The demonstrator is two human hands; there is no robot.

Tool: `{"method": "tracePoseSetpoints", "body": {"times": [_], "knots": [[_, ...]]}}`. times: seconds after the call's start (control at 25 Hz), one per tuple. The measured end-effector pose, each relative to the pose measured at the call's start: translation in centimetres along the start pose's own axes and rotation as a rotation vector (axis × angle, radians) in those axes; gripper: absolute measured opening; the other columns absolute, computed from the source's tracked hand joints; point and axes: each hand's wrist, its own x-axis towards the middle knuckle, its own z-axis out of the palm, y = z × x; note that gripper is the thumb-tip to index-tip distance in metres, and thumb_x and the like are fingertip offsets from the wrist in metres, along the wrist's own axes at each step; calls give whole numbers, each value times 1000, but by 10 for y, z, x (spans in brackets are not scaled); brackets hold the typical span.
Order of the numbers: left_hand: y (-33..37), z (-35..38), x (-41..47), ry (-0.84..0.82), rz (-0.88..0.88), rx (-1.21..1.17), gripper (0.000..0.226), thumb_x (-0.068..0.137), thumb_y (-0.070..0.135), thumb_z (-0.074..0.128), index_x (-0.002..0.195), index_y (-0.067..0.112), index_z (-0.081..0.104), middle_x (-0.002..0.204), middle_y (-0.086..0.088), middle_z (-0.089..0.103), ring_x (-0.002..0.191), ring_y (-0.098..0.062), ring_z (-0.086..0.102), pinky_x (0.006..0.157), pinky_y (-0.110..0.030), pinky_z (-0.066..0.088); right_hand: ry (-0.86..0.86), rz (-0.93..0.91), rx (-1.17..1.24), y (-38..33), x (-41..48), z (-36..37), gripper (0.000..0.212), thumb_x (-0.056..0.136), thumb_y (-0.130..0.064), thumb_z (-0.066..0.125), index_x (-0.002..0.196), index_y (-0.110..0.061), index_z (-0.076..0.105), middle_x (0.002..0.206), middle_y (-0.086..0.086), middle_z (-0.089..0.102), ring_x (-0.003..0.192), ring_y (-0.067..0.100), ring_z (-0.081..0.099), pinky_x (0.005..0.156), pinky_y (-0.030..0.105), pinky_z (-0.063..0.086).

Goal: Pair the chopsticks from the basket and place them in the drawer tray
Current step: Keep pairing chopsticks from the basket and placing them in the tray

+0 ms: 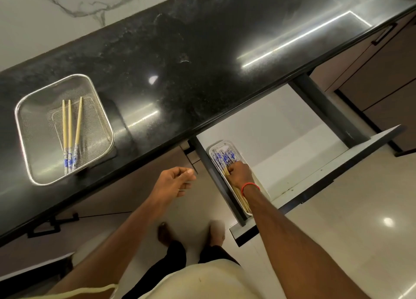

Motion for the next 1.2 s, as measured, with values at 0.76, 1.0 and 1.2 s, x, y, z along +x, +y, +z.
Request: {"method": "tracePoseSetpoints", "body": {"times": [0.76,1.0,1.2], "knots": [[-2,-6,-7,-18,-21,59,24,99,35,62,109,16,71,107,-2,78,104,-25,72,94,-44,55,99,-3,-207,22,-16,17,25,93,-12,51,112,-12,67,110,18,67,101,39,64,86,41,54],[3,-7,-11,-17,9,30,23,100,32,61,108,14,71,110,-6,77,105,-28,72,88,-41,54,87,14,-197,26,-24,9,23,90,-19,63,113,-17,66,112,14,68,99,34,65,85,40,55],[8,-14,-19,-3,20,-14,23,100,29,60,112,11,69,111,-8,76,100,-26,71,84,-39,51,189,-15,-41,-5,-37,-17,28,83,-46,71,101,-25,70,103,8,72,94,32,67,82,41,56]]}}
